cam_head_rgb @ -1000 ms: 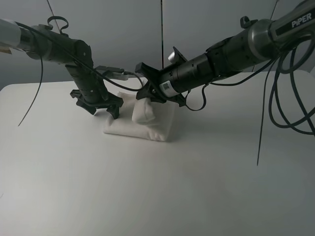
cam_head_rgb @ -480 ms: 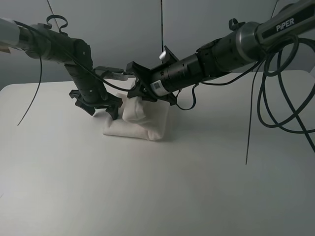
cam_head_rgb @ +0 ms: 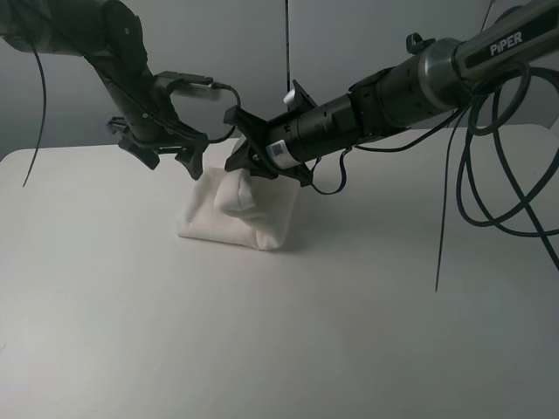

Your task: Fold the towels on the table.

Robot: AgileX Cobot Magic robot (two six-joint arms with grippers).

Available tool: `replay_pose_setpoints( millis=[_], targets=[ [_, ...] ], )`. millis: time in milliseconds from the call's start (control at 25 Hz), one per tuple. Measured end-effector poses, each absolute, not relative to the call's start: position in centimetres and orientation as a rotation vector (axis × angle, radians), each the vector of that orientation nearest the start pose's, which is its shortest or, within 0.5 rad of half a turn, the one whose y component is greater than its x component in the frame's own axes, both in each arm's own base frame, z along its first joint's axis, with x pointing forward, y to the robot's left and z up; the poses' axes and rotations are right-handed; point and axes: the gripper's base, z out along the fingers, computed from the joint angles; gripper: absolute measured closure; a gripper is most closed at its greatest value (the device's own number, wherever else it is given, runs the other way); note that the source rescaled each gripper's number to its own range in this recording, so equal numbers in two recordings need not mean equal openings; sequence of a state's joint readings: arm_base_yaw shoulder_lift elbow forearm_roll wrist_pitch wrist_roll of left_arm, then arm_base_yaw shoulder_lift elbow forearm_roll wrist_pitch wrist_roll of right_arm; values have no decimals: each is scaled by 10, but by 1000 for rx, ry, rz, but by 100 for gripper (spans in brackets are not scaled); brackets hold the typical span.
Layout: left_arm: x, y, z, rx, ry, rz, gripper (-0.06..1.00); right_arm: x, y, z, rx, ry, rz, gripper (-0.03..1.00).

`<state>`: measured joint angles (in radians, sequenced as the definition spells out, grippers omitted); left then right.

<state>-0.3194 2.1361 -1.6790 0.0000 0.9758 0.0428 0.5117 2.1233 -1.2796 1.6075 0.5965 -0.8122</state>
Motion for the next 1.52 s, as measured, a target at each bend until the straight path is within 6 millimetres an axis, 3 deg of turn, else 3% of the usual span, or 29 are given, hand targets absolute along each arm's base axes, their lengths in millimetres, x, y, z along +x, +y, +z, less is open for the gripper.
replay_pose_setpoints(
  millis=[200,280,400,480,600,880,1080,1240,1520],
  targets=[
    [430,-142,214,540,2846,-47,-5,357,257,138,37,2509,1289,92],
    [431,-143,219,538,2837,-49,-5,357,260,139,-4,2468,1287,77],
    [432,-143,223,540,2831,-49,-5,353,267,141,-114,2432,1271,37],
    [432,-143,223,541,2834,-49,-5,349,272,141,-164,2425,1266,16],
    [432,-143,222,542,2836,-48,-5,348,274,141,-186,2419,1260,1],
    [428,-142,222,574,2869,-39,-5,348,273,139,-204,2426,1219,-2],
    [425,-141,225,619,2882,-31,-5,344,264,158,-370,2450,1032,-2],
    [418,-136,254,646,2810,-2,-5,337,248,193,-556,2434,784,-2],
    [390,-121,325,641,2667,66,-5,314,206,266,-771,2375,338,-2]
  ],
)
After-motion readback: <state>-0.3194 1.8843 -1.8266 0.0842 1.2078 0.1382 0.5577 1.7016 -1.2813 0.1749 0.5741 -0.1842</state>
